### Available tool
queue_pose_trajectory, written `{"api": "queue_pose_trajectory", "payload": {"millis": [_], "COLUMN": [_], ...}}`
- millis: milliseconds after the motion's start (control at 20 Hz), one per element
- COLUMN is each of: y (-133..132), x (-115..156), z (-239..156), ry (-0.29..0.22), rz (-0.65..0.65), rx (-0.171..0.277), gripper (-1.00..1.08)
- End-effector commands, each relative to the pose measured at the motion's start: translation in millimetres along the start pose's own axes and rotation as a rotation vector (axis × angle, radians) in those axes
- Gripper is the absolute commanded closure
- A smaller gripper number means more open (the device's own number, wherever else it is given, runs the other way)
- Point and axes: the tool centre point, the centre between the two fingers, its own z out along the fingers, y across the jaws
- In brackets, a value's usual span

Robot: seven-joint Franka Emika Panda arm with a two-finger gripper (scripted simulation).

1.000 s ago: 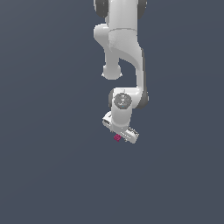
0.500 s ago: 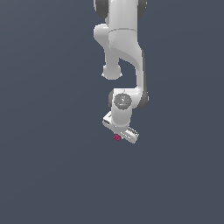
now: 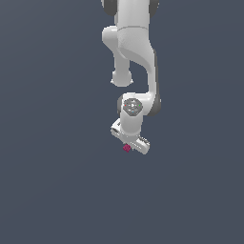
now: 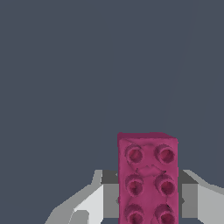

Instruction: Pick up the object and move it to a goal position.

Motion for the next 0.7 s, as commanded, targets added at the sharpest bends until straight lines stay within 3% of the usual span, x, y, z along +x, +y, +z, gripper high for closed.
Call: {"api": "queue_pose_trajectory", "payload": {"millis": [0,650], "y": [4,51], "x": [-1,-13], "z": [-9,-95], "ry": [0.001,0.000], "rz": [0.000,0.001], "rx": [0.001,0.002], "gripper": [1.08,1.08]}}
